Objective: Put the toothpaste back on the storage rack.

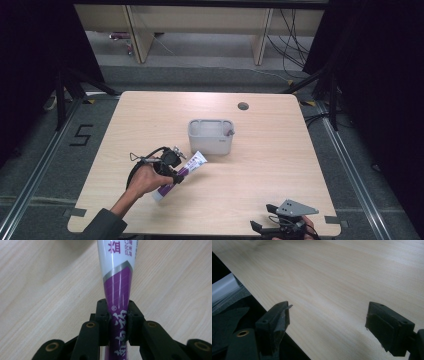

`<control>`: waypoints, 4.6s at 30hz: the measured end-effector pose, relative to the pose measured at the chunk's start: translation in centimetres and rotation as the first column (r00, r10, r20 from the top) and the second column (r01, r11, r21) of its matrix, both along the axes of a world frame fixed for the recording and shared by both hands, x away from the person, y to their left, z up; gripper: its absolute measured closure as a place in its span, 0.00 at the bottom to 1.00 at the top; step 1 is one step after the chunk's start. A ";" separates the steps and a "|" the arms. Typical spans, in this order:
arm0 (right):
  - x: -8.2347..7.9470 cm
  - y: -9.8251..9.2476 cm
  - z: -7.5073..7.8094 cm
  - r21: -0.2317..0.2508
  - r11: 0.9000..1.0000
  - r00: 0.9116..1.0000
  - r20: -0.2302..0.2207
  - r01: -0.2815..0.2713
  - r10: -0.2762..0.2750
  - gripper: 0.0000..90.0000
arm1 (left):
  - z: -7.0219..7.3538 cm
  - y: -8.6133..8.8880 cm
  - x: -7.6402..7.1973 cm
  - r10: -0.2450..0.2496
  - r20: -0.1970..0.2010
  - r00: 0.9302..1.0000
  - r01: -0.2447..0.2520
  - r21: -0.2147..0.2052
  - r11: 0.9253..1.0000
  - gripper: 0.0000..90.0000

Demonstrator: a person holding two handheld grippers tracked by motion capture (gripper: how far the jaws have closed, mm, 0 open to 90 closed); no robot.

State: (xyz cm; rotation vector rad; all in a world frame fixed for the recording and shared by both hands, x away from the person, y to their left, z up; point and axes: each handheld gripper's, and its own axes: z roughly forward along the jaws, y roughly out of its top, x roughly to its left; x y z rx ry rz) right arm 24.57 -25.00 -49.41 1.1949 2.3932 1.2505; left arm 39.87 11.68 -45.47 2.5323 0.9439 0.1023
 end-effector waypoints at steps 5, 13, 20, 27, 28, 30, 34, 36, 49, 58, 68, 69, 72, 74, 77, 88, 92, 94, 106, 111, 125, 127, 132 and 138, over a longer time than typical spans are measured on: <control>0.0 -0.1 0.1 -0.012 1.000 1.000 0.013 0.004 -0.004 0.22 | 0.5 0.2 0.1 0.022 0.027 0.999 -0.021 -0.051 0.998 0.84; 0.0 0.0 0.1 -0.012 1.000 1.000 0.012 0.003 -0.002 0.22 | 1.3 0.9 0.4 0.061 0.071 0.996 -0.052 -0.131 0.990 0.84; 0.0 0.0 0.0 -0.003 1.000 1.000 0.002 0.001 -0.001 0.22 | 1.9 1.2 0.4 0.109 0.090 0.990 -0.088 -0.214 0.973 0.84; 0.0 -0.1 0.1 -0.009 1.000 1.000 0.009 0.006 -0.006 0.22 | 2.5 1.5 0.7 0.123 0.114 0.986 -0.083 -0.308 0.948 0.84; 0.0 -0.1 0.1 -0.009 1.000 1.000 0.009 0.006 -0.006 0.22 | 2.5 1.5 0.7 0.123 0.114 0.986 -0.083 -0.308 0.948 0.84; 0.0 0.0 0.1 -0.002 1.000 1.000 0.003 0.003 -0.003 0.22 | 2.9 1.5 0.8 0.135 0.126 0.983 -0.086 -0.330 0.940 0.84; 0.0 -0.1 0.1 -0.009 1.000 1.000 0.009 0.006 -0.006 0.22 | 3.2 1.5 0.8 0.155 0.138 0.978 -0.098 -0.350 0.932 0.84; 0.0 -0.1 0.1 -0.010 1.000 1.000 0.012 0.005 -0.005 0.22 | 3.6 1.5 1.0 0.167 0.150 0.974 -0.100 -0.374 0.922 0.84; -0.2 0.1 0.1 0.010 1.000 0.999 -0.028 0.021 -0.021 0.22 | 5.0 1.0 1.5 0.209 0.199 0.957 -0.113 -0.408 0.906 0.84; 0.0 0.0 0.0 0.003 1.000 1.000 -0.010 0.014 -0.014 0.22 | 5.7 0.3 1.7 0.232 0.232 0.945 -0.114 -0.430 0.896 0.84; 0.1 -0.1 0.0 -0.008 1.000 1.000 0.014 0.007 -0.007 0.22 | 6.8 -0.7 2.3 0.252 0.238 0.938 -0.121 -0.457 0.881 0.84; 0.1 -0.1 0.0 -0.008 1.000 1.000 0.015 0.007 -0.007 0.22 | 6.8 -0.9 2.3 0.265 0.241 0.934 -0.128 -0.468 0.874 0.84; 0.1 -0.1 0.0 -0.007 1.000 1.000 0.013 0.008 -0.008 0.22 | 7.1 -1.1 2.6 0.281 0.252 0.926 -0.132 -0.481 0.867 0.84; 0.0 -0.1 0.0 -0.007 1.000 1.000 0.012 0.007 -0.007 0.22 | 7.3 -1.2 2.7 0.290 0.254 0.923 -0.135 -0.491 0.861 0.84; -0.1 0.0 0.1 0.008 1.000 1.000 -0.020 0.022 -0.022 0.22 | 7.7 -1.4 3.0 0.303 0.255 0.918 -0.138 -0.513 0.847 0.84; -0.1 0.0 0.1 0.005 1.000 1.000 -0.008 0.015 -0.015 0.22 | 8.7 -2.9 4.1 0.348 0.263 0.900 -0.153 -0.556 0.817 0.84; -0.2 0.0 0.1 0.005 1.000 0.999 -0.029 0.029 -0.029 0.22 | 9.0 -3.5 4.6 0.359 0.268 0.894 -0.156 -0.564 0.811 0.84; 0.0 -0.2 0.1 -0.002 1.000 1.000 0.005 0.011 -0.011 0.22 | 9.1 -3.8 4.8 0.360 0.269 0.893 -0.155 -0.569 0.808 0.84; -0.1 0.0 0.0 0.007 1.000 1.000 -0.023 0.021 -0.021 0.22 | 9.3 -4.4 6.0 0.386 0.273 0.881 -0.165 -0.588 0.792 0.84; -0.1 0.0 0.0 0.008 1.000 1.000 -0.019 0.019 -0.019 0.22 | 9.6 -4.7 6.2 0.393 0.276 0.877 -0.164 -0.596 0.786 0.84; -0.1 0.1 -0.1 0.031 0.999 1.000 -0.020 0.011 -0.010 0.22 | 9.6 -6.2 7.8 0.411 0.280 0.868 -0.179 -0.595 0.783 0.84; 0.0 -0.2 0.1 -0.013 1.000 1.000 0.010 0.006 -0.006 0.22 | 9.5 -6.4 8.2 0.413 0.284 0.866 -0.179 -0.594 0.784 0.84; -0.1 0.0 0.0 0.018 1.000 1.000 -0.020 0.011 -0.011 0.22 | 9.1 -6.9 9.3 0.427 0.299 0.853 -0.189 -0.585 0.789 0.84; 0.1 -0.1 -0.1 0.002 1.000 1.000 0.010 -0.003 0.003 0.22 | 8.4 -7.2 10.1 0.437 0.302 0.847 -0.189 -0.597 0.780 0.84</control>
